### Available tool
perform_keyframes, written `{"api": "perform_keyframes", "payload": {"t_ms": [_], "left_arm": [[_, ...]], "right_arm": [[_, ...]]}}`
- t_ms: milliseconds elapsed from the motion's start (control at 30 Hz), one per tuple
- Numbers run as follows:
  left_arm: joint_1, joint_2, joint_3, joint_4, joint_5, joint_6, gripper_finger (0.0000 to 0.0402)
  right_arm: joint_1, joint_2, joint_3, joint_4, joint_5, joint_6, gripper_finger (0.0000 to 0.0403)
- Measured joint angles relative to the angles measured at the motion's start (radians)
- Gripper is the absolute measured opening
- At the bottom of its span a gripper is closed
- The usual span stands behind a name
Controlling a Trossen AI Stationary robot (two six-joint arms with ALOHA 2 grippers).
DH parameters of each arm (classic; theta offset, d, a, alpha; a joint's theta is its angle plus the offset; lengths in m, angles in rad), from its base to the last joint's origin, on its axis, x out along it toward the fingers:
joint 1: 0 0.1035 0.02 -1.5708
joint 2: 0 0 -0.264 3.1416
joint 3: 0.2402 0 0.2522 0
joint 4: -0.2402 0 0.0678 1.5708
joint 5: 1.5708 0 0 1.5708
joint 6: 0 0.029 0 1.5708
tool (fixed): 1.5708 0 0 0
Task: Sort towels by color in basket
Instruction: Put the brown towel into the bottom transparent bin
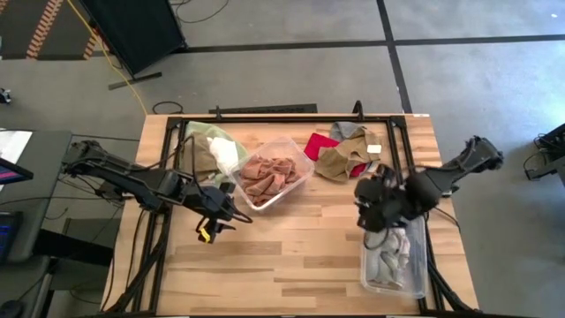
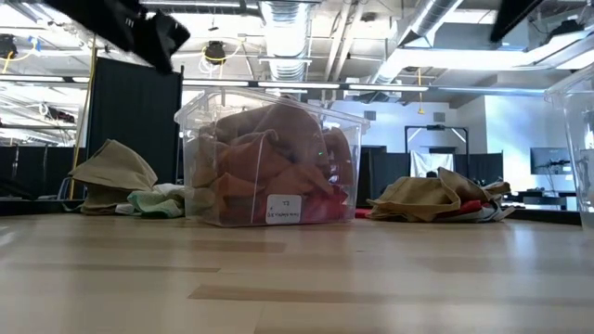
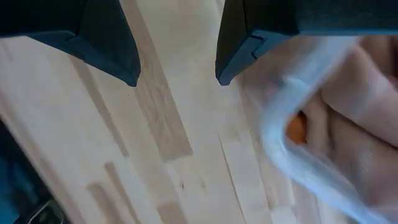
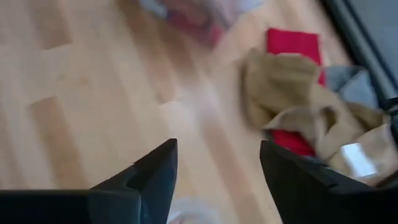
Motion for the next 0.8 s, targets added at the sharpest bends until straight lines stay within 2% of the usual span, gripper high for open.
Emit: {"api": "perform_keyframes", "payload": {"t_ms": [233,400,800], "left_arm": [[0.000,0.001,-0.168,0.155,0.016,-0.036,0.0199],[0.000,0.001,-0.250,0.264,0.044,-0.059,0.0199],[-0.001,0.001,-0.310,0.351,0.057,-0.075,0.0199]], "right_arm": [[-0.226,0.000,-0.069,0.094,0.007,-0.193,0.0265],[-0.386,0.001,-0.150,0.253,-0.053,-0.329,0.0265],[-0.731,0.000,-0.373,0.491,-0.171,-0.346,0.0265]]}}
